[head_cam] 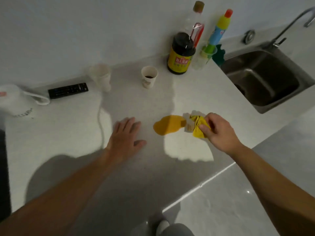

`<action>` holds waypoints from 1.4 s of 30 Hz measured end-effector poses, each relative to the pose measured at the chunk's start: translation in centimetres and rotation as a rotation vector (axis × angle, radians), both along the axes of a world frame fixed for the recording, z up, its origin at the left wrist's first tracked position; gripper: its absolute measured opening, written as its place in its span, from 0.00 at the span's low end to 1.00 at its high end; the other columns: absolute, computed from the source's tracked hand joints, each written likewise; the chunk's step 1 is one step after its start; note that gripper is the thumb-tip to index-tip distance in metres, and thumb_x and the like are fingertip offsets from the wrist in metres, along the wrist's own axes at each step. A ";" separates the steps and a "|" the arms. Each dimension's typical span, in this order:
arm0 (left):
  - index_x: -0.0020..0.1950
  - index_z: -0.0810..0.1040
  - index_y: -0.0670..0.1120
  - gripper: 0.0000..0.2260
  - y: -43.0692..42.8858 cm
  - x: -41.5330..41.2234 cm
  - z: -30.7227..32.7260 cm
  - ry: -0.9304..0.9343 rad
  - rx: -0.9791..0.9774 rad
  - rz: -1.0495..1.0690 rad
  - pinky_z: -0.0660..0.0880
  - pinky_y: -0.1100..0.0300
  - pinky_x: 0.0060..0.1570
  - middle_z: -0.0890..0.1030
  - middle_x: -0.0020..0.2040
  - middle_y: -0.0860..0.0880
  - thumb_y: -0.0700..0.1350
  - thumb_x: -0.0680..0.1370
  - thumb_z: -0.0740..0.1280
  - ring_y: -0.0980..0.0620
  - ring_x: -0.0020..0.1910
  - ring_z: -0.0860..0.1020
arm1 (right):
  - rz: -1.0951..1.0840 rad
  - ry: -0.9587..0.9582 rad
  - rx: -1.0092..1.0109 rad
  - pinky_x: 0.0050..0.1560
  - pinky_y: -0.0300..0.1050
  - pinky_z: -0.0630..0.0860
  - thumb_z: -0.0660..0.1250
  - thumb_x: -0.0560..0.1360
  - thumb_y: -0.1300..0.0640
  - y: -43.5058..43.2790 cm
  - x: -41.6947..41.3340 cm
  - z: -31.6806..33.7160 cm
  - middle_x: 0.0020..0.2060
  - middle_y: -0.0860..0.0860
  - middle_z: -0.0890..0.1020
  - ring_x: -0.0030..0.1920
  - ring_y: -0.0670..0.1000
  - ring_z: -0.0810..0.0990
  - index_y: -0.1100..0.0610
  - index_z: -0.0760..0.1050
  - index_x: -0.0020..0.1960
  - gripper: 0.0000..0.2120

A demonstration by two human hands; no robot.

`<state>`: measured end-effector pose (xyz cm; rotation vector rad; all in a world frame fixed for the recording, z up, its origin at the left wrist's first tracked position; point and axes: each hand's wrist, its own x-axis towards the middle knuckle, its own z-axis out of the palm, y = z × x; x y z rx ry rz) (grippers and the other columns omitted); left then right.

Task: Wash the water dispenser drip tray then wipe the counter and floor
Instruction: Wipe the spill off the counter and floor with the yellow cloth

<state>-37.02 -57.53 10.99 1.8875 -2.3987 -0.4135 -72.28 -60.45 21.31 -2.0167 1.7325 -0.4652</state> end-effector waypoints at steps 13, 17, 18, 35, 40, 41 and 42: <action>0.82 0.63 0.48 0.38 -1.8 -1.4 -2.9 -0.043 -0.072 0.056 0.53 0.38 0.80 0.62 0.82 0.43 0.68 0.77 0.60 0.40 0.82 0.58 | 0.050 0.559 -0.057 0.64 0.64 0.71 0.62 0.81 0.48 -1.5 -1.6 -10.8 0.66 0.61 0.77 0.61 0.66 0.76 0.60 0.72 0.75 0.26; 0.82 0.62 0.48 0.39 -1.9 -1.6 -2.6 -0.044 -0.078 0.084 0.51 0.38 0.80 0.62 0.82 0.43 0.67 0.76 0.61 0.40 0.82 0.58 | 0.168 0.551 -0.065 0.77 0.72 0.57 0.58 0.81 0.49 -5.3 -2.2 -10.7 0.71 0.63 0.73 0.71 0.67 0.71 0.62 0.68 0.78 0.28; 0.82 0.62 0.48 0.39 -1.9 -1.6 -2.7 -0.046 -0.076 0.085 0.51 0.38 0.80 0.62 0.82 0.43 0.68 0.76 0.61 0.40 0.82 0.58 | 0.208 0.557 -0.075 0.77 0.72 0.55 0.57 0.81 0.48 -6.3 -2.3 -10.7 0.72 0.63 0.73 0.73 0.67 0.69 0.62 0.69 0.77 0.29; 0.84 0.56 0.52 0.40 -2.0 -1.4 -2.7 -0.066 0.003 0.097 0.48 0.40 0.81 0.56 0.84 0.46 0.70 0.77 0.58 0.43 0.84 0.52 | 0.637 0.566 -0.034 0.77 0.64 0.64 0.54 0.83 0.41 -5.3 -2.3 -10.9 0.78 0.60 0.67 0.75 0.65 0.68 0.60 0.64 0.79 0.31; 0.83 0.59 0.51 0.37 -2.0 -1.4 -2.5 -0.019 -0.023 0.094 0.49 0.40 0.81 0.60 0.83 0.45 0.65 0.78 0.59 0.43 0.83 0.54 | 0.599 0.618 0.030 0.80 0.68 0.53 0.44 0.84 0.37 -6.0 -0.9 -11.8 0.84 0.60 0.53 0.83 0.65 0.50 0.60 0.50 0.84 0.37; 0.83 0.60 0.51 0.36 -2.0 -1.4 -2.5 -0.014 -0.028 0.095 0.49 0.40 0.81 0.60 0.83 0.45 0.63 0.78 0.59 0.43 0.83 0.55 | 0.554 0.605 0.039 0.80 0.69 0.51 0.45 0.84 0.37 -6.4 0.0 -12.1 0.84 0.60 0.52 0.83 0.66 0.49 0.60 0.50 0.85 0.37; 0.83 0.60 0.50 0.35 -2.0 -1.3 -2.5 -0.008 -0.033 0.092 0.49 0.39 0.81 0.61 0.83 0.45 0.62 0.78 0.59 0.43 0.83 0.55 | 0.532 0.591 0.047 0.80 0.69 0.50 0.45 0.84 0.37 -7.1 1.0 -12.3 0.84 0.60 0.52 0.83 0.66 0.50 0.60 0.50 0.84 0.37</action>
